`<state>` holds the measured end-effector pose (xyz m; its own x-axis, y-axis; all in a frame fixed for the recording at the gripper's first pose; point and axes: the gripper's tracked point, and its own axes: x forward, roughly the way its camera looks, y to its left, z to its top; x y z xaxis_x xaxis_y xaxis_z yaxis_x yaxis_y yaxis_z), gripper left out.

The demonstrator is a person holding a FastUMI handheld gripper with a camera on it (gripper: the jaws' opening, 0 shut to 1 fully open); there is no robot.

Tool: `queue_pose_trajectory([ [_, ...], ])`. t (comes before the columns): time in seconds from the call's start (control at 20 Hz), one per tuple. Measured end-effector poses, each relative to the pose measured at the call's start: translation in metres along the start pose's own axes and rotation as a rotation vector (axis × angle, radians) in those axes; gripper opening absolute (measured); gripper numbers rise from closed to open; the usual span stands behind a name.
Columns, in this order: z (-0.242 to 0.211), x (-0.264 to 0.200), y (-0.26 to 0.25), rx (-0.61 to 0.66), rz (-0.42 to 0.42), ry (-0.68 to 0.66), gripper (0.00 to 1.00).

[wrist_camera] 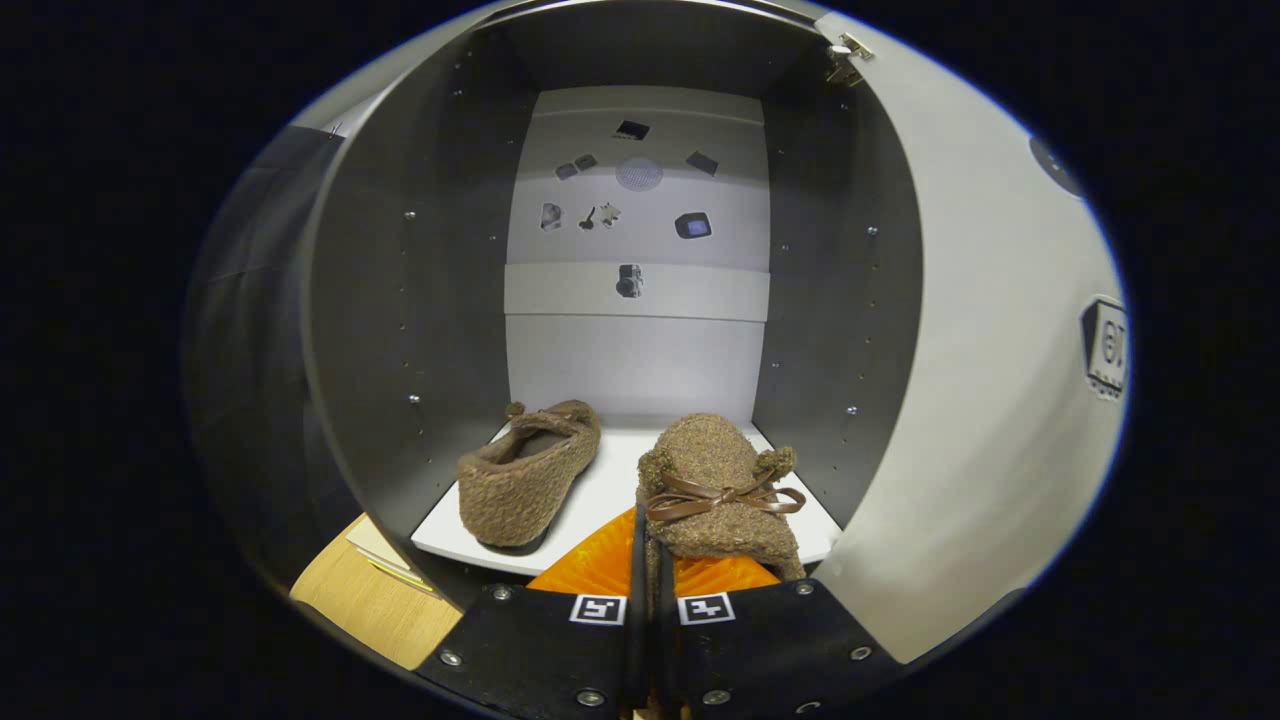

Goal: Open the shoe cabinet door, grab the shoes and put them into the shoe cabinet, then close the shoe cabinet door.

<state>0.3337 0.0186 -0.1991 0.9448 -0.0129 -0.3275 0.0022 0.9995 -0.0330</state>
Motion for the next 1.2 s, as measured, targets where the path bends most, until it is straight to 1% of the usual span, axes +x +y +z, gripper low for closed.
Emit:
queue_pose_trajectory([
  [0.15, 0.01, 0.042, -0.002, 0.028, 0.025, 0.021, 0.05],
  [0.3, 0.02, 0.079, 0.004, 0.027, 0.067, 0.026, 0.05],
  [0.45, 0.019, 0.113, 0.015, 0.026, 0.104, 0.037, 0.05],
  [0.65, 0.011, 0.14, 0.013, 0.002, 0.092, 0.048, 0.06],
  [0.75, 0.008, 0.145, 0.012, 0.001, 0.07, 0.059, 0.09],
  [0.8, 0.007, 0.147, 0.012, -0.001, 0.062, 0.071, 0.14],
  [0.95, 0.003, 0.141, 0.022, -0.025, 0.093, 0.119, 0.23],
  [1.0, 0.005, 0.136, 0.022, -0.015, 0.097, 0.124, 0.36],
  [1.05, 0.009, 0.133, 0.023, 0.01, 0.099, 0.125, 0.44],
  [1.15, 0.011, 0.125, 0.022, 0.062, 0.094, 0.142, 0.57],
  [1.2, 0.012, 0.12, 0.022, 0.082, 0.096, 0.151, 0.59],
])
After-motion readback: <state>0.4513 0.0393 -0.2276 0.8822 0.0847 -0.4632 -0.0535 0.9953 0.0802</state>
